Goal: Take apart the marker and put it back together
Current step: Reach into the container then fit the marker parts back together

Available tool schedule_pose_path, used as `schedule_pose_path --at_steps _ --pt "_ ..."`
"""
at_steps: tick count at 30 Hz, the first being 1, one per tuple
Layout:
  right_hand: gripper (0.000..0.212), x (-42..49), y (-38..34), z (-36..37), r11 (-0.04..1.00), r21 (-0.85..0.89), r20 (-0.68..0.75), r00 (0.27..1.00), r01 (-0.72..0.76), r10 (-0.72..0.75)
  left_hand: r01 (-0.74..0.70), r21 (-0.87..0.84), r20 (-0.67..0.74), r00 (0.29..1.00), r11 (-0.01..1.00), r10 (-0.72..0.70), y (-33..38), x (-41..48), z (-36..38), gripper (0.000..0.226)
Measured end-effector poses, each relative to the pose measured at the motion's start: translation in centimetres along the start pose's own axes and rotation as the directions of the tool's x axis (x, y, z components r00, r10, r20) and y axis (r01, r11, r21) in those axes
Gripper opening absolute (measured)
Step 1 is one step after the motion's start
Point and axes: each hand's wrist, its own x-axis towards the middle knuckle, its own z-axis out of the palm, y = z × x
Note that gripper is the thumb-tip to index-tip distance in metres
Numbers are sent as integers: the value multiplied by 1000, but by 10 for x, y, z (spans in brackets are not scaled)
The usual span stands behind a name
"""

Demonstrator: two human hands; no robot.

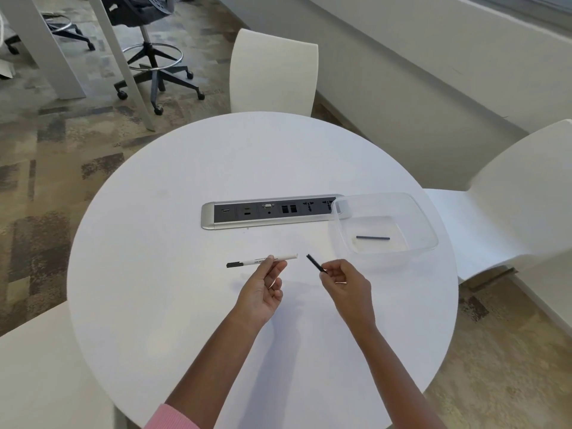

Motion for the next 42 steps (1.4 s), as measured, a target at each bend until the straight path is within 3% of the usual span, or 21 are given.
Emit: schedule_pose_path --at_steps 5,14,21,25,30,36,42 --pt "19 -12 -20 -7 993 72 -25 996 88 -87 -6 8 -17 1000 1000 6 -3 -2 0 10" --pt "16 -15 -21 -5 990 19 -17 990 143 -142 -12 44 -27 1000 999 13 -4 -6 0 7" --pt "16 -12 -24 -11 881 -220 36 906 419 -422 -96 167 -74 991 981 110 -1 -6 -1 11" --pt "15 -10 -23 -12 812 -316 78 867 490 -493 -142 233 -96 981 962 169 0 -6 2 12" --pt "15 -8 -26 -7 898 -156 78 912 411 -404 -204 298 -33 974 933 223 -2 -11 7 10" --pt "24 -5 -32 -3 987 62 69 986 147 -151 -238 310 12 969 920 247 -2 -14 14 11" --pt "31 -5 -32 -4 987 55 71 985 153 -156 -237 342 81 971 909 223 4 -11 12 14"
